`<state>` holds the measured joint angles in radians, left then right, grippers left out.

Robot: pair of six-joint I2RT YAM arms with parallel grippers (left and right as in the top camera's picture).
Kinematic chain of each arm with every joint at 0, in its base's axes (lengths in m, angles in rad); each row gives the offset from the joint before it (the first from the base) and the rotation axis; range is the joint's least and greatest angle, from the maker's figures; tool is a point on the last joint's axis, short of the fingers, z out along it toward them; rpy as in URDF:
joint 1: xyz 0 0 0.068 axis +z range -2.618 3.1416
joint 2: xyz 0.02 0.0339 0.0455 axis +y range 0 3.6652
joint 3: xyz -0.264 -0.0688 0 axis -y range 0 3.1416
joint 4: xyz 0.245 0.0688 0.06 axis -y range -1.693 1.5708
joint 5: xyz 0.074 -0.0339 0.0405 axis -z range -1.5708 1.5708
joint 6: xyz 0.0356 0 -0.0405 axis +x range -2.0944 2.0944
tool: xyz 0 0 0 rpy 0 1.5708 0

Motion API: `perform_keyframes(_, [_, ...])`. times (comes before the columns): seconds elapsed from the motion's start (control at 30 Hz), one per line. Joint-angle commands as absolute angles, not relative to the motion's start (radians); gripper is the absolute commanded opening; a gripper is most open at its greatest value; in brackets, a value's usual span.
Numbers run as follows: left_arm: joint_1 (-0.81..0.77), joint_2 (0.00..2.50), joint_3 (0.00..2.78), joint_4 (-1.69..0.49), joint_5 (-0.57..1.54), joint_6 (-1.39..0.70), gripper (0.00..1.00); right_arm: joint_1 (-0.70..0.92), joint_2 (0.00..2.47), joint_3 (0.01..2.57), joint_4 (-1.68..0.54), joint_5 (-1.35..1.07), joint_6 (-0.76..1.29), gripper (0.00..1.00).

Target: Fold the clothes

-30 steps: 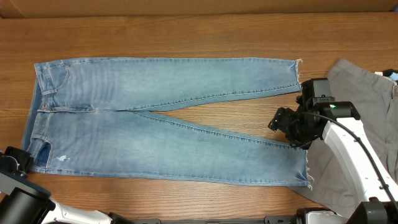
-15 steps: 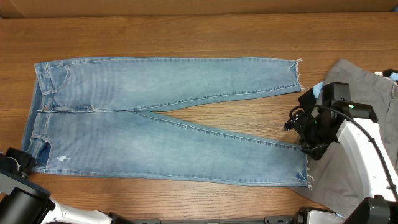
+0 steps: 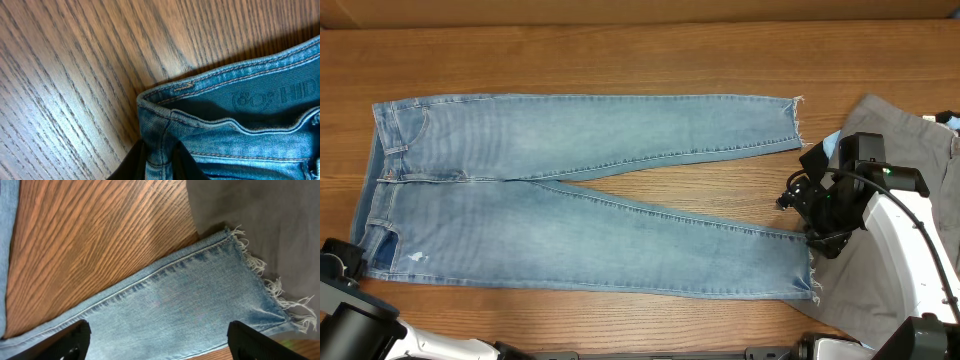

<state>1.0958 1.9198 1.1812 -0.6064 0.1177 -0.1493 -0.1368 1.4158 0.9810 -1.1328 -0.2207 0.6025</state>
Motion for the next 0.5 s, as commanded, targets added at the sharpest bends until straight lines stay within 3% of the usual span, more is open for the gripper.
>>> perform_keyframes(0.0, [1.108,1.999,1.18,-0.606,0.107,-0.135,0.14,-0.141,1.405,0.997,-1.131,-0.218,0.603,0.91])
perform_keyframes(0.1, [1.108,2.0,1.18,-0.601,0.162,-0.138,0.19,-0.152,1.405,0.981,-1.129,-0.218,0.62,0.93])
perform_keyframes(0.37, [1.129,1.988,1.213,-0.63,0.408,-0.012,0.51,-0.186,1.405,0.971,-1.129,-0.226,0.621,0.94])
perform_keyframes(0.47, [1.164,1.984,1.235,-0.668,0.491,0.058,0.59,-0.186,1.405,0.971,-1.128,-0.226,0.622,0.94])
